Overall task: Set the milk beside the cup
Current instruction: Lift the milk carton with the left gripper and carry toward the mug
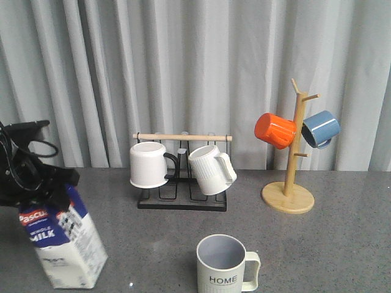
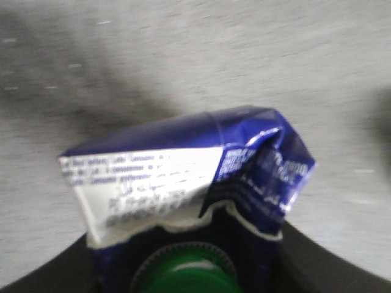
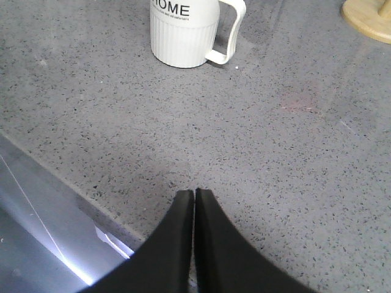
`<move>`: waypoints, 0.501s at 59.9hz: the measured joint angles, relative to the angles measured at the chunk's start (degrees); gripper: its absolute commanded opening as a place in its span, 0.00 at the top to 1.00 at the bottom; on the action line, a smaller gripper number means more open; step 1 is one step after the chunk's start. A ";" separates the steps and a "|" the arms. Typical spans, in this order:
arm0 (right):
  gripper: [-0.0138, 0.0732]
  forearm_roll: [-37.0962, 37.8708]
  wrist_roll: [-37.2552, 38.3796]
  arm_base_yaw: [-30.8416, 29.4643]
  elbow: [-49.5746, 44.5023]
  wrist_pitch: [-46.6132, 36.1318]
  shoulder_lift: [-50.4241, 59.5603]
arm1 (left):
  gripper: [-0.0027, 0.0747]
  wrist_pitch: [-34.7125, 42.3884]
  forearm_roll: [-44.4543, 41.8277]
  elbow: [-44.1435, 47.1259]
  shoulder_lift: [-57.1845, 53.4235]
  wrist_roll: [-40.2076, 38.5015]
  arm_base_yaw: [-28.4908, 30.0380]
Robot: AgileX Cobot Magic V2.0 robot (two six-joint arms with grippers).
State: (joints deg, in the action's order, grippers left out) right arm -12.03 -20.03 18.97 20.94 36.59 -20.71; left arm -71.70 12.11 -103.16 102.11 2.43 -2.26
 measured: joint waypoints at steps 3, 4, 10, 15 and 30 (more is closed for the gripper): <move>0.85 0.00 0.00 0.00 0.00 0.00 0.00 | 0.98 -0.06 2.94 -0.31 -0.88 0.45 0.00; 0.85 0.00 0.00 0.00 0.00 0.00 0.00 | 0.98 -0.06 3.87 -0.53 -1.12 0.67 0.00; 0.85 0.00 0.05 0.00 0.00 0.00 0.00 | 0.98 -0.18 11.09 -2.71 -2.38 3.70 0.00; 0.85 0.00 0.15 0.00 0.00 0.00 0.00 | 0.98 -0.31 17.80 -4.92 -3.04 6.61 0.00; 0.85 0.00 0.15 0.00 0.00 -0.04 0.00 | 0.98 -0.44 23.75 -11.25 -3.63 9.61 -2.62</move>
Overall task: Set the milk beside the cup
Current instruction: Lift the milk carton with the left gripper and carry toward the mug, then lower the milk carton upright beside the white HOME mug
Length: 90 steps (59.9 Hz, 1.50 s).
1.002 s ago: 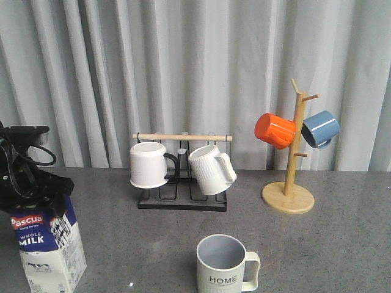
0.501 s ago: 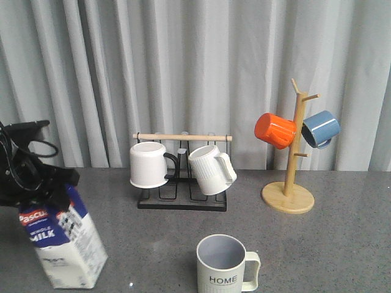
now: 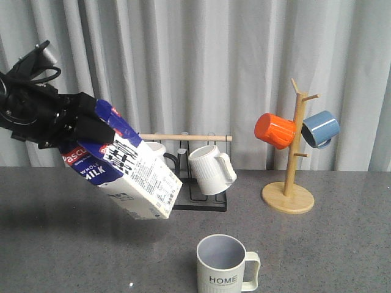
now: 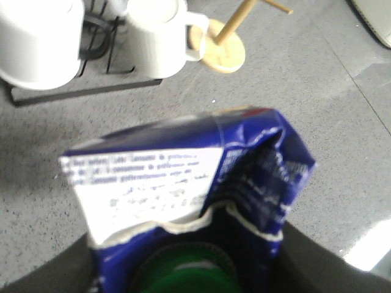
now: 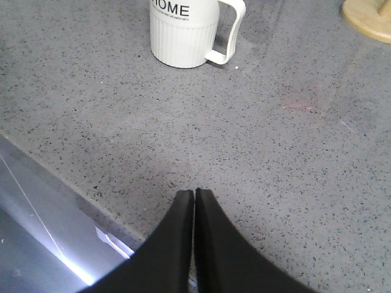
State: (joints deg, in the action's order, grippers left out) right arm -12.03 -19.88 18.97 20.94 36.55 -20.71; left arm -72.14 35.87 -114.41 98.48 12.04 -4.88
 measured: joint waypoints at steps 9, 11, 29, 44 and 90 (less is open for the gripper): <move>0.85 0.00 0.00 0.00 0.00 0.00 0.00 | 0.97 -0.21 -7.74 -0.18 0.14 -1.60 -4.27; 0.85 0.00 0.00 0.00 0.00 0.00 0.00 | 0.97 -0.35 -9.07 -0.18 0.29 -1.98 -5.34; 0.85 0.00 0.00 0.00 0.00 0.00 0.00 | 0.97 -0.61 -15.94 -0.18 4.42 -3.09 -11.65; 0.85 0.00 0.00 0.00 0.00 0.05 0.00 | 0.96 -0.53 -21.71 -0.18 8.51 -6.43 -13.57; 0.85 0.00 0.00 0.00 0.00 0.05 0.00 | 0.57 -0.42 -21.89 -0.13 12.34 -6.64 -15.49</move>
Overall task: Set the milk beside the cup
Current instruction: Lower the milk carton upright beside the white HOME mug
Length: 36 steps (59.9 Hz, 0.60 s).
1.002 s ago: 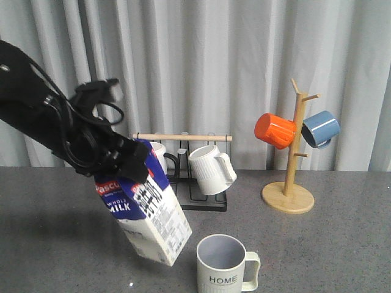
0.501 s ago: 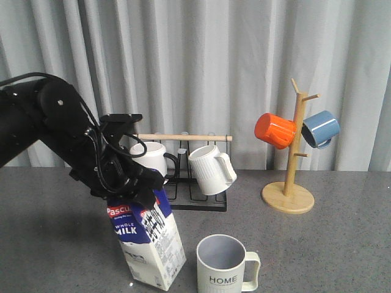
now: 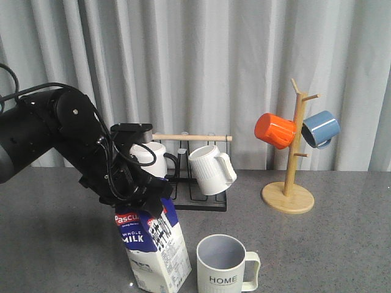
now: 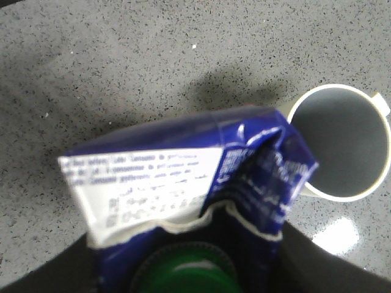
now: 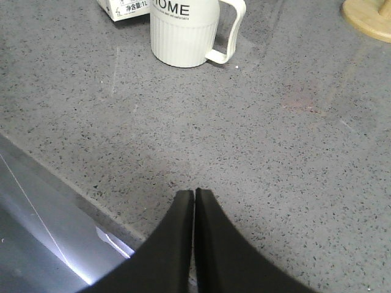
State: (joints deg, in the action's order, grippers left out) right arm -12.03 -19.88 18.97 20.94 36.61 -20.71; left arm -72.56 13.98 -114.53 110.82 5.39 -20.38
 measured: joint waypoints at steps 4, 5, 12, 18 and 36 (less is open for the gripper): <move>0.85 0.00 0.00 0.00 0.00 0.05 0.00 | 0.48 0.00 0.22 0.00 0.00 -0.05 0.00; 0.85 0.00 0.00 0.00 0.00 0.05 0.00 | 0.47 0.00 0.29 0.00 0.00 -0.05 0.00; 0.85 0.00 0.00 0.00 0.00 0.05 0.00 | 0.36 0.00 0.90 0.00 0.00 -0.16 -0.06; 0.85 0.00 0.00 0.00 0.00 0.05 0.00 | 0.31 0.05 1.35 0.00 0.00 -0.34 -0.07; 0.85 0.00 0.00 0.00 0.00 0.05 0.00 | 0.30 0.04 1.45 0.00 -0.69 -0.45 -0.07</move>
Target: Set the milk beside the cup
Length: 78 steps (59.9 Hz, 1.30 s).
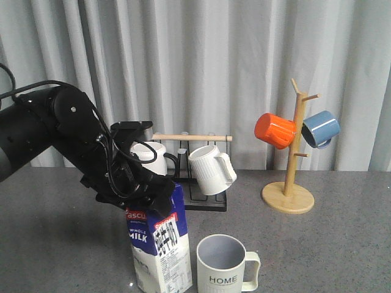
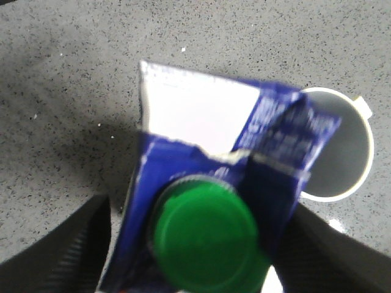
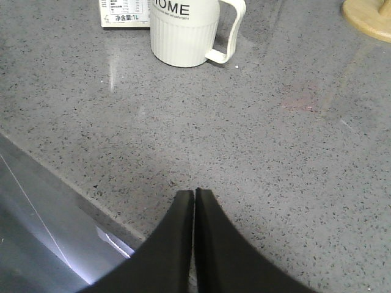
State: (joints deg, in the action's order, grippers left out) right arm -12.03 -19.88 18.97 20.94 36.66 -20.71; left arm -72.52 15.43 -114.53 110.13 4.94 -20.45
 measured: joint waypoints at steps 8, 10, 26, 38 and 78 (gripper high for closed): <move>0.85 0.00 0.00 0.00 0.00 0.00 0.00 | 0.30 0.00 0.00 0.00 -1.31 0.00 0.00; 0.85 0.00 0.00 0.00 0.00 0.00 0.00 | 0.30 0.00 0.00 0.00 -1.77 0.00 0.00; 0.85 0.00 0.07 0.00 0.00 0.05 0.00 | 0.35 -0.06 0.00 0.00 -9.56 -0.99 0.00; 0.85 0.00 0.30 0.00 0.00 -0.78 0.00 | 0.67 -0.19 -0.07 0.00 -17.59 -1.24 0.00; 0.85 6.93 16.47 0.00 0.00 -10.05 0.00 | 0.98 15.90 -7.09 43.38 -57.73 1.64 0.00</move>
State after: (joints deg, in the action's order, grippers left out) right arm -5.11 -3.41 18.97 20.94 26.61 -20.71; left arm -56.62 8.34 -71.15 52.40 6.58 -20.45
